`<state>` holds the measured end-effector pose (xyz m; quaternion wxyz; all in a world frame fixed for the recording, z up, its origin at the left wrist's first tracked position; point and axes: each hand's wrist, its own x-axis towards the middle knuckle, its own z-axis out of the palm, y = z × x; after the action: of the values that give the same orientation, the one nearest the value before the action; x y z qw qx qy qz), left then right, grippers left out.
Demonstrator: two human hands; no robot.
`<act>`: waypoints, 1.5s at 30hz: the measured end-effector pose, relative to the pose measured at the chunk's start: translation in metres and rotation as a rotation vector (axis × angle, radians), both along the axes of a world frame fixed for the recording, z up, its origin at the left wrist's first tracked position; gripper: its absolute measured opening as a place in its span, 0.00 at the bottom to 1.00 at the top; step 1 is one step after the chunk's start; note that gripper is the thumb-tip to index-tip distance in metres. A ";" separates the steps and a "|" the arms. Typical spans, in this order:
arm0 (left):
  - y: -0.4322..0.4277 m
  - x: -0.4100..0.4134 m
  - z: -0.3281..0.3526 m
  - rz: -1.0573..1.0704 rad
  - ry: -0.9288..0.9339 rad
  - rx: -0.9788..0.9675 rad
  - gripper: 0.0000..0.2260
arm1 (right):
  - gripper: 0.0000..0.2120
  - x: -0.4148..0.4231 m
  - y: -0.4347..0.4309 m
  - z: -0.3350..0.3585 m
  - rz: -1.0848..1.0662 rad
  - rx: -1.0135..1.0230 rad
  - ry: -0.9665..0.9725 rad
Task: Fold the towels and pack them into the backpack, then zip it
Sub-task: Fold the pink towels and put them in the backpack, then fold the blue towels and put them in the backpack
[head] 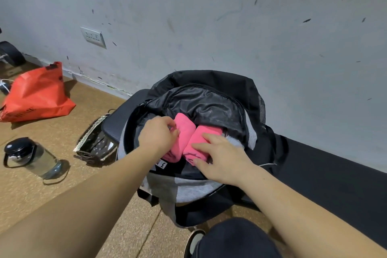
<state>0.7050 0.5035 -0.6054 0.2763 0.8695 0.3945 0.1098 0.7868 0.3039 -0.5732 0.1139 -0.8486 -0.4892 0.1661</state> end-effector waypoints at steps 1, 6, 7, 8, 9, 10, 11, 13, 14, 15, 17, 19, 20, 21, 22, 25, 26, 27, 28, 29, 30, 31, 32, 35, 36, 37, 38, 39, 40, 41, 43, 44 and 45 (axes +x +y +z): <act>0.000 -0.003 0.006 -0.015 -0.007 0.053 0.11 | 0.20 -0.001 -0.003 0.000 -0.022 0.054 0.005; -0.021 -0.014 0.039 -0.111 -0.152 0.066 0.09 | 0.16 0.002 -0.022 0.016 -0.115 0.218 -0.074; -0.034 -0.014 0.046 -0.126 -0.179 0.013 0.09 | 0.15 0.004 -0.028 0.022 -0.127 0.229 -0.065; -0.048 -0.012 0.053 -0.149 -0.209 -0.046 0.09 | 0.15 0.005 -0.036 0.027 -0.137 0.231 -0.057; -0.064 -0.008 0.058 -0.175 -0.235 -0.106 0.08 | 0.14 0.007 -0.046 0.032 -0.146 0.226 -0.058; -0.081 -0.003 0.063 -0.204 -0.260 -0.166 0.07 | 0.14 0.010 -0.057 0.037 -0.158 0.215 -0.062; -0.098 0.004 0.065 -0.227 -0.278 -0.220 0.07 | 0.14 0.013 -0.070 0.042 -0.177 0.202 -0.065; -0.135 0.022 0.070 -0.276 -0.312 -0.282 0.07 | 0.13 0.022 -0.100 0.050 -0.227 0.165 -0.052; -0.154 0.032 0.070 -0.295 -0.323 -0.316 0.07 | 0.13 0.026 -0.117 0.053 -0.256 0.140 -0.038; -0.173 0.042 0.069 -0.308 -0.329 -0.355 0.07 | 0.12 0.033 -0.133 0.055 -0.284 0.108 -0.017; -0.213 0.059 0.064 -0.325 -0.300 -0.423 0.06 | 0.10 0.046 -0.168 0.055 -0.326 0.032 0.044; -0.252 0.075 0.057 -0.380 -0.264 -0.470 0.06 | 0.11 0.061 -0.206 0.052 -0.375 -0.036 0.110; -0.271 0.083 0.055 -0.416 -0.256 -0.483 0.05 | 0.11 0.069 -0.224 0.050 -0.406 -0.054 0.135; -0.288 0.093 0.053 -0.448 -0.251 -0.494 0.04 | 0.12 0.078 -0.243 0.050 -0.442 -0.051 0.155; -0.305 0.101 0.053 -0.478 -0.249 -0.507 0.03 | 0.13 0.087 -0.260 0.048 -0.484 -0.033 0.175; -0.351 0.121 0.044 -0.528 -0.217 -0.553 0.03 | 0.13 0.110 -0.313 0.036 -0.627 0.050 0.224; -0.366 0.125 0.040 -0.543 -0.198 -0.562 0.03 | 0.13 0.116 -0.333 0.028 -0.699 0.089 0.223; -0.380 0.130 0.035 -0.559 -0.175 -0.564 0.04 | 0.13 0.122 -0.354 0.019 -0.787 0.140 0.200; -0.393 0.136 0.033 -0.581 -0.153 -0.563 0.04 | 0.11 0.128 -0.376 0.010 -0.887 0.195 0.147; -0.405 0.142 0.032 -0.603 -0.140 -0.570 0.05 | 0.09 0.133 -0.397 0.002 -0.988 0.244 0.076; -0.415 0.147 0.033 -0.622 -0.143 -0.586 0.04 | 0.09 0.138 -0.419 -0.006 -1.083 0.267 0.007; -0.424 0.152 0.034 -0.640 -0.153 -0.601 0.03 | 0.10 0.142 -0.439 -0.012 -1.164 0.264 -0.052; -0.432 0.156 0.036 -0.656 -0.160 -0.606 0.03 | 0.13 0.147 -0.457 -0.017 -1.224 0.232 -0.093; -0.445 0.159 0.030 -0.710 -0.138 -0.587 0.03 | 0.20 0.156 -0.498 -0.034 -1.310 0.102 -0.066; -0.447 0.158 0.026 -0.718 -0.120 -0.577 0.03 | 0.20 0.158 -0.506 -0.040 -1.318 0.072 -0.043; -0.447 0.158 0.023 -0.718 -0.099 -0.567 0.03 | 0.19 0.160 -0.511 -0.045 -1.315 0.053 -0.044; -0.446 0.158 0.021 -0.716 -0.077 -0.554 0.04 | 0.15 0.161 -0.514 -0.049 -1.310 0.043 -0.071; -0.445 0.157 0.020 -0.718 -0.053 -0.527 0.04 | 0.10 0.163 -0.514 -0.051 -1.315 0.043 -0.105; -0.444 0.156 0.021 -0.720 -0.034 -0.495 0.04 | 0.06 0.164 -0.511 -0.050 -1.320 0.054 -0.136; -0.442 0.155 0.021 -0.718 -0.021 -0.467 0.05 | 0.05 0.166 -0.505 -0.047 -1.316 0.089 -0.161; -0.437 0.153 0.023 -0.704 -0.006 -0.440 0.05 | 0.07 0.166 -0.488 -0.033 -1.291 0.253 -0.187; -0.434 0.152 0.024 -0.691 -0.015 -0.444 0.04 | 0.07 0.163 -0.476 -0.022 -1.274 0.380 -0.170; -0.432 0.151 0.024 -0.680 -0.030 -0.451 0.04 | 0.06 0.158 -0.463 -0.009 -1.244 0.506 -0.139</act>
<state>0.8563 0.0710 -0.5813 0.4865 0.8661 0.0949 -0.0644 0.9448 -0.1591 -0.5826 0.3517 -0.9282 0.0606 -0.1049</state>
